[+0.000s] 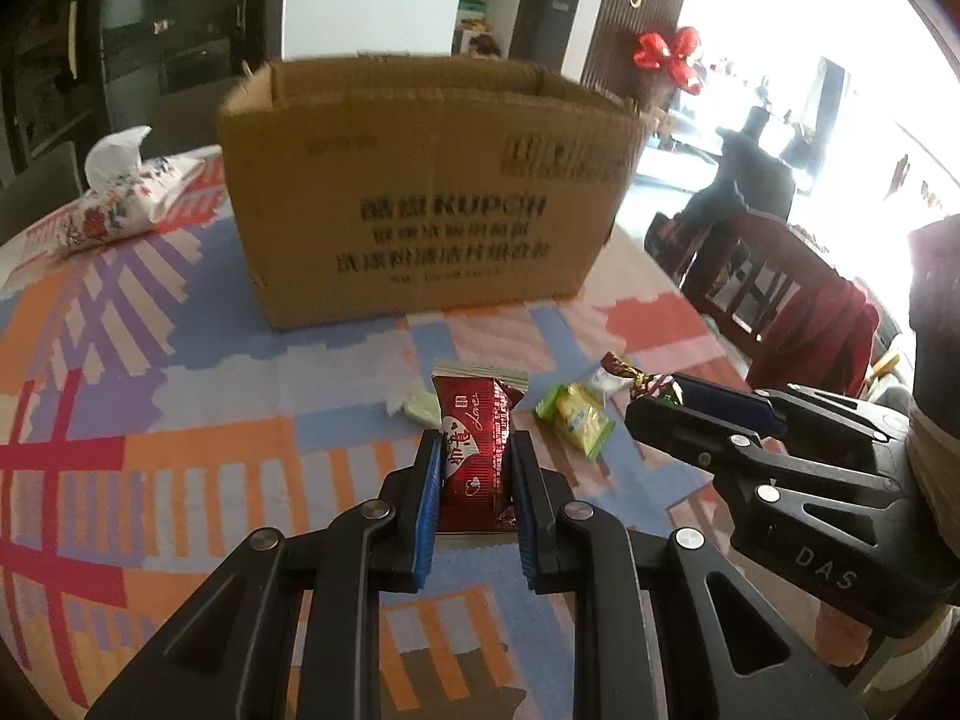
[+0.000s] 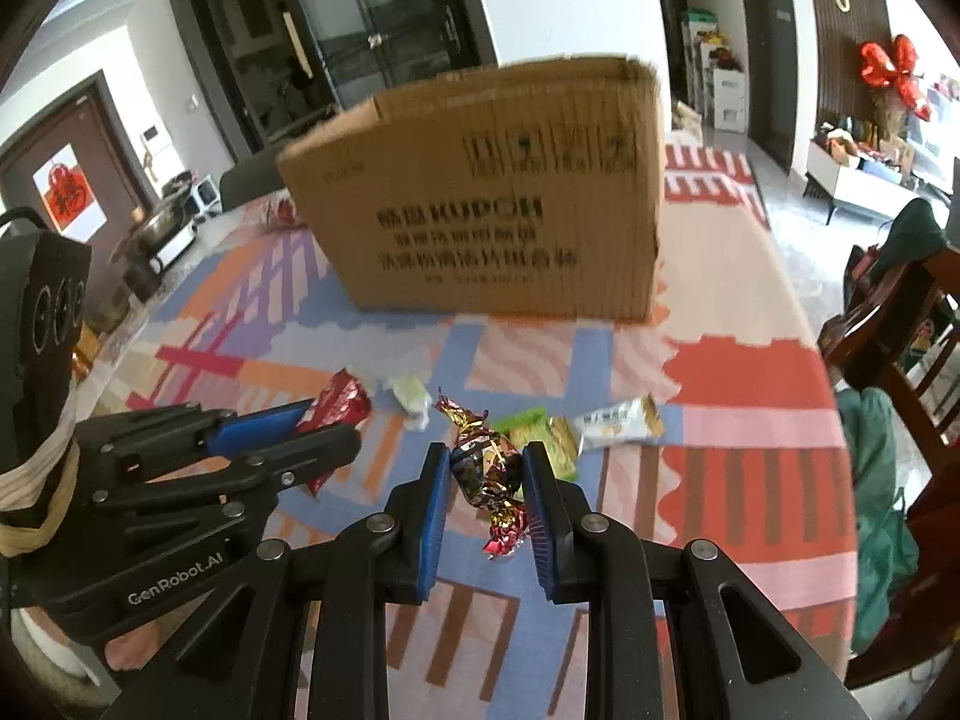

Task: Organize snacks
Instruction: 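Carry the red packet and candy over the box and release them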

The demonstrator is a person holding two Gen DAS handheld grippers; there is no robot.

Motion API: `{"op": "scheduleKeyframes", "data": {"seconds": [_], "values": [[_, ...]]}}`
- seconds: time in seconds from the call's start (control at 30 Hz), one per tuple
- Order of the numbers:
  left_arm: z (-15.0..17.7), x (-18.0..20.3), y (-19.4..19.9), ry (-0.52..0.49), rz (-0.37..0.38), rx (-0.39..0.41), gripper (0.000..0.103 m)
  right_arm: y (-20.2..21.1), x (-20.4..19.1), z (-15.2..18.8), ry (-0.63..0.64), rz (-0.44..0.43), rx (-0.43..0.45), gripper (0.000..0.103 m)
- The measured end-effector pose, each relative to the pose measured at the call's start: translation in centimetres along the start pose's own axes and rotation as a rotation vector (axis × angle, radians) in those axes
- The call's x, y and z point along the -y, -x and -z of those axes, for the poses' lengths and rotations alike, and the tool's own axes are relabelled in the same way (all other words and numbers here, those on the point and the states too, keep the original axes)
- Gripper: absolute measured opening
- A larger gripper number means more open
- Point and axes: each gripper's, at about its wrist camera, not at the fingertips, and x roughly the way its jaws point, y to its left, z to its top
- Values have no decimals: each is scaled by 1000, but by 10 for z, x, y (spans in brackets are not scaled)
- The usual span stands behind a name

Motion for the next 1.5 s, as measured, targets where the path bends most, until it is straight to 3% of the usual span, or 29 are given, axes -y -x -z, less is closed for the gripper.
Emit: {"op": "scheduleKeyframes", "data": {"seconds": [0.53,0.97,1.23,1.5], "values": [[-41,5,61,-34,-25,192,23,51,-17,-43,19,0,181,26],[-94,1,95,-71,-54,331,23,76,-31,-90,59,5,299,26],[-126,-9,94,-87,-91,351,23,77,-34,-128,81,20,323,26],[-154,-21,77,-88,-117,312,22,61,-30,-165,84,28,290,26]]}}
